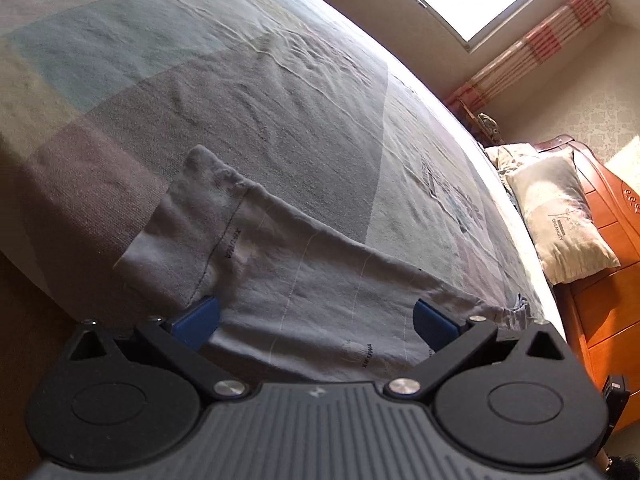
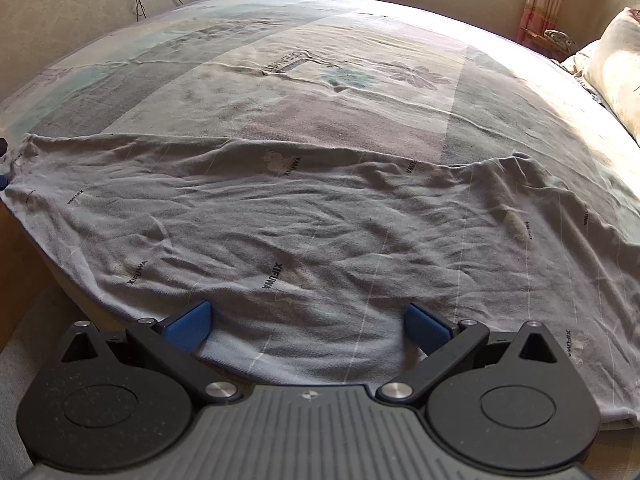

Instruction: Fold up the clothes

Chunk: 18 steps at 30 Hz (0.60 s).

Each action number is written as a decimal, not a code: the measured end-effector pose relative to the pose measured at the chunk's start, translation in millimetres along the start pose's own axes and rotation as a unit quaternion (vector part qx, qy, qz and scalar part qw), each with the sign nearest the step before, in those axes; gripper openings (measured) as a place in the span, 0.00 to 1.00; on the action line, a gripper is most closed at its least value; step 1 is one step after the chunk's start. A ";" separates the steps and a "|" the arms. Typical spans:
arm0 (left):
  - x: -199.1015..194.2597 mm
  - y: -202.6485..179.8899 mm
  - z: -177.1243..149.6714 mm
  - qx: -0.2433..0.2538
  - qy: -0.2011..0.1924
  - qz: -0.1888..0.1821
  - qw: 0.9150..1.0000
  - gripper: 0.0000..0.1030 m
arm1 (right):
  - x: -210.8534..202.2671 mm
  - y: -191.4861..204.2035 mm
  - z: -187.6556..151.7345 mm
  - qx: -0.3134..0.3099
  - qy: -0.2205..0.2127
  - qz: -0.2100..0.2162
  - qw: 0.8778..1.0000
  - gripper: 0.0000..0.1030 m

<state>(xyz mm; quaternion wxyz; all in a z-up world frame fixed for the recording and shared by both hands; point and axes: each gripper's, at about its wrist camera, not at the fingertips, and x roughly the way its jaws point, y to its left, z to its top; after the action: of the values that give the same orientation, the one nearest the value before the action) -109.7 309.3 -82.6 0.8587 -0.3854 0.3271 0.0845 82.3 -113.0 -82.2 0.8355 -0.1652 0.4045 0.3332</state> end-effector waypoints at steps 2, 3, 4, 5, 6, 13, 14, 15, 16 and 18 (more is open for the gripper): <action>-9.6 3.3 -5.1 -0.013 -0.015 -0.005 1.000 0.99 | -0.1 -0.3 -1.0 0.001 -0.003 0.000 1.000 1.00; -14.2 5.5 -7.5 -0.021 -0.024 -0.009 0.999 0.99 | 0.0 -0.3 -1.2 0.001 -0.005 -0.001 1.000 1.00; -18.3 9.5 -9.6 -0.032 -0.033 -0.013 0.999 0.99 | 0.1 -0.1 -1.3 0.002 -0.005 -0.001 1.000 1.00; -21.8 14.3 -11.7 -0.046 -0.043 -0.018 0.998 0.99 | 0.1 0.0 -1.2 0.002 -0.005 -0.001 1.000 1.00; -24.1 21.4 -13.8 -0.069 -0.054 -0.023 0.996 0.99 | 0.0 0.1 -1.2 0.002 -0.005 -0.001 1.000 1.00; -15.9 68.8 -27.6 -0.213 -0.079 -0.075 0.971 0.99 | -1.1 1.0 -2.0 0.003 -0.006 -0.004 1.000 1.00; -10.9 71.9 -27.4 -0.220 -0.077 -0.082 0.969 0.99 | -1.2 0.9 -2.1 0.003 -0.006 -0.004 1.000 1.00; -5.9 74.9 -27.3 -0.226 -0.074 -0.088 0.967 0.99 | -1.4 0.9 -2.2 0.003 -0.006 -0.004 1.000 1.00; -0.7 77.8 -26.7 -0.231 -0.071 -0.094 0.966 0.99 | -1.5 0.8 -2.2 0.003 -0.006 -0.004 1.000 1.00; 7.5 80.3 -23.6 -0.239 -0.067 -0.098 0.964 0.99 | -1.7 0.7 -2.3 0.004 -0.006 -0.005 1.000 1.00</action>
<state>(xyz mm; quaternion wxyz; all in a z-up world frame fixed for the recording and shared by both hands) -147.5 346.9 -147.5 0.7656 -0.6030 0.1998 0.1017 79.7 -114.5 -82.3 0.8401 -0.1619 0.4000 0.3287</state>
